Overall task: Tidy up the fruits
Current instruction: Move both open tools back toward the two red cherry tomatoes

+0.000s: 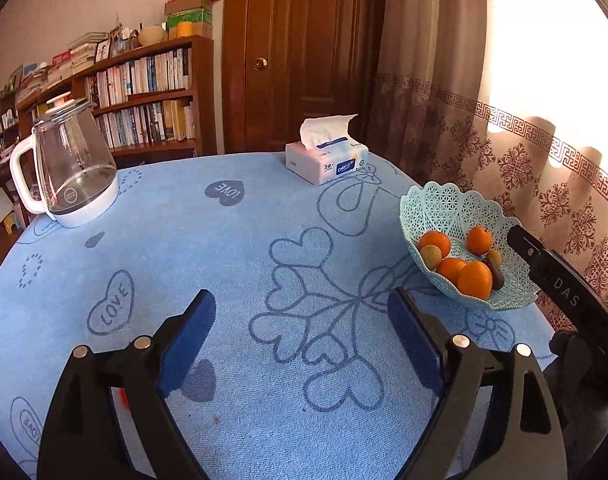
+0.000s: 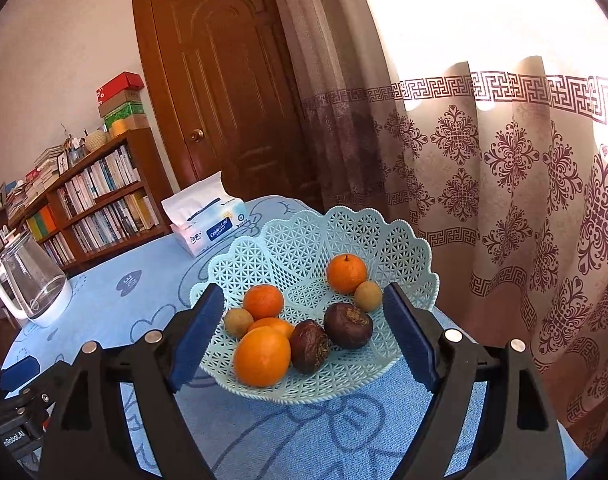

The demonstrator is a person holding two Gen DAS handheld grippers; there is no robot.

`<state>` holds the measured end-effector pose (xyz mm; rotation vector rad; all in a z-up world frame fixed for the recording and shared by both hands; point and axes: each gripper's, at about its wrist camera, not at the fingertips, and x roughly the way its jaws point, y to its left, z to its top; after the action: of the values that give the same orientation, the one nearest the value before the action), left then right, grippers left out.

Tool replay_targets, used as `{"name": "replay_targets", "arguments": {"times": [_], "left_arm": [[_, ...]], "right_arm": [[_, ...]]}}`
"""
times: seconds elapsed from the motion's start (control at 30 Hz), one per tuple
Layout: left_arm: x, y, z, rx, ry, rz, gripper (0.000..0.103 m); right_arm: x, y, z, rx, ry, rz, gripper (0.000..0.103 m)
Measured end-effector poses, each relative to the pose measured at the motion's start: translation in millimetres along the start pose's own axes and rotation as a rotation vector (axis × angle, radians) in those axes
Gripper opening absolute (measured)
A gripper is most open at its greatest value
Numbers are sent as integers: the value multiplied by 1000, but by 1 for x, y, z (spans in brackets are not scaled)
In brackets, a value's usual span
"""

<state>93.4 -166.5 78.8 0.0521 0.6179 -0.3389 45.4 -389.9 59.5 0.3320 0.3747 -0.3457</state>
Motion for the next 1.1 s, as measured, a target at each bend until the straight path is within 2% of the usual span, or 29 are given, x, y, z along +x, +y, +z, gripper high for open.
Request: {"name": "replay_targets", "arguments": {"times": [0.07, 0.17, 0.37, 0.6, 0.87, 1.1], "left_arm": [[-7, 10, -2, -17, -14, 24, 90], [-16, 25, -5, -32, -33, 62, 94], [-28, 53, -16, -44, -52, 131, 95], [-31, 84, -33, -122, -22, 174, 95], [-27, 97, -56, -108, 33, 212, 95], [-11, 104, -66, -124, 113, 184, 75]], "right_arm": [[0, 2, -1, -6, 3, 16, 89], [0, 6, -2, -23, 9, 36, 90], [-1, 14, -6, -53, 12, 47, 94], [-2, 19, -9, -74, 11, 52, 94], [-5, 30, -13, -125, 3, 72, 94], [-7, 38, -16, -159, 6, 91, 94]]}}
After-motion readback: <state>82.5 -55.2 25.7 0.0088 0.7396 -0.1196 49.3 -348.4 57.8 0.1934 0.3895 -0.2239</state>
